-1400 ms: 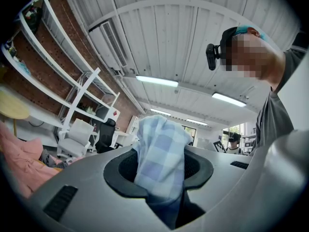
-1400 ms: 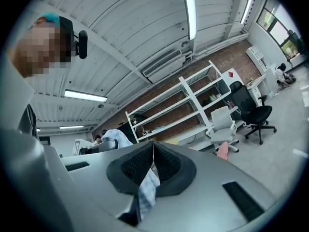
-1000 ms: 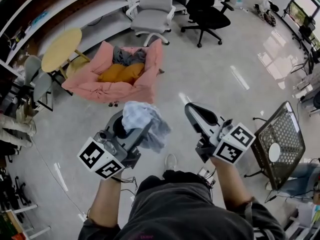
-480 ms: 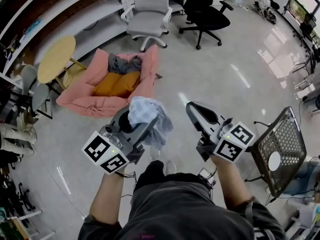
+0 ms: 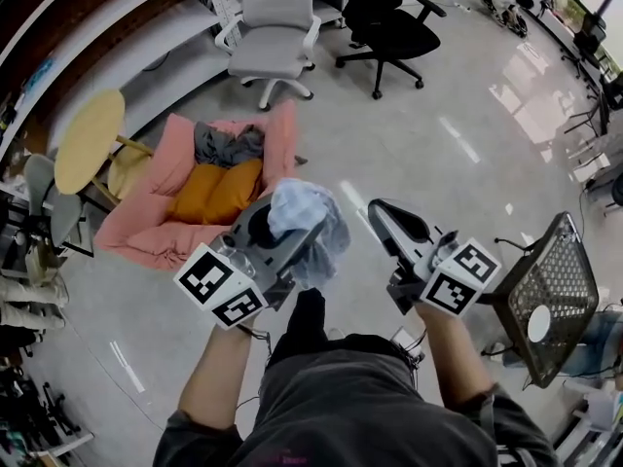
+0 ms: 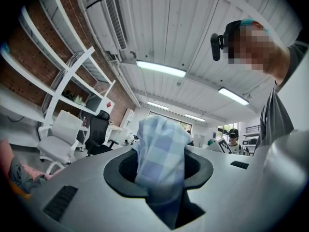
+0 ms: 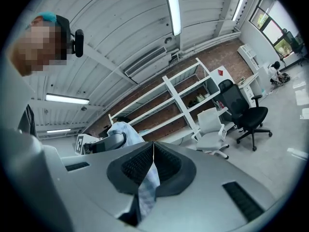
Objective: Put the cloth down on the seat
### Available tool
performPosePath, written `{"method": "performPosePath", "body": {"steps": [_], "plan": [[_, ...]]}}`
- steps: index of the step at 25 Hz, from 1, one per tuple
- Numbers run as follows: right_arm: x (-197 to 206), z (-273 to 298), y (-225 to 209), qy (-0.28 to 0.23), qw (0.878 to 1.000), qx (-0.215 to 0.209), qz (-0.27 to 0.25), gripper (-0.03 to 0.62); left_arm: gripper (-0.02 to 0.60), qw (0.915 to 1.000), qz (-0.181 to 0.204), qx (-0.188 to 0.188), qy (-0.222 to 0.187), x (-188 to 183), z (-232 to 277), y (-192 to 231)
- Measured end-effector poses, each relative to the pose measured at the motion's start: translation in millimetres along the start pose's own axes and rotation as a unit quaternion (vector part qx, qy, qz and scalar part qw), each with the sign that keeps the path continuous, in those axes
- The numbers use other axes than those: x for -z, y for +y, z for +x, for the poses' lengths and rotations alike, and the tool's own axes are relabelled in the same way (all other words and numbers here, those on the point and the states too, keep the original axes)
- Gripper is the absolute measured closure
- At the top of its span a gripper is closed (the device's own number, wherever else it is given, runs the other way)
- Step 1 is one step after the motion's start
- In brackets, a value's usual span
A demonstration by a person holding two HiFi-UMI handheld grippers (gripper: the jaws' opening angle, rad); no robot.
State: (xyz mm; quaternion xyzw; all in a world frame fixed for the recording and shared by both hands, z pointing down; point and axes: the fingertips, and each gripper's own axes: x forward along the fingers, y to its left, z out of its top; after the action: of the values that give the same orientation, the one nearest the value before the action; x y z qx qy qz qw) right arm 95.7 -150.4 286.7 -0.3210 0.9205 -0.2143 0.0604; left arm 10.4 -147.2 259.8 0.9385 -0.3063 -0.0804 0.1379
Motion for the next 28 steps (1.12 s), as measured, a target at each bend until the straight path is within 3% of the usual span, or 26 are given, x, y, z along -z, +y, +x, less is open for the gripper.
{"method": "performPosePath", "body": {"steps": [4, 18, 28], "plan": [[3, 14, -19, 0.0, 1.0, 0.016, 0.004, 0.579, 0.425, 0.9998, -0.002, 0.015, 0.01, 7, 22, 25], [-41, 166, -137, 0.002, 0.998, 0.059, 0.021, 0.579, 0.425, 0.9982, -0.027, 0.037, 0.038, -19, 113, 207], [-35, 230, -181, 0.024, 0.998, 0.058, 0.025, 0.579, 0.425, 0.9985, -0.049, 0.008, 0.024, -10, 146, 304]]}}
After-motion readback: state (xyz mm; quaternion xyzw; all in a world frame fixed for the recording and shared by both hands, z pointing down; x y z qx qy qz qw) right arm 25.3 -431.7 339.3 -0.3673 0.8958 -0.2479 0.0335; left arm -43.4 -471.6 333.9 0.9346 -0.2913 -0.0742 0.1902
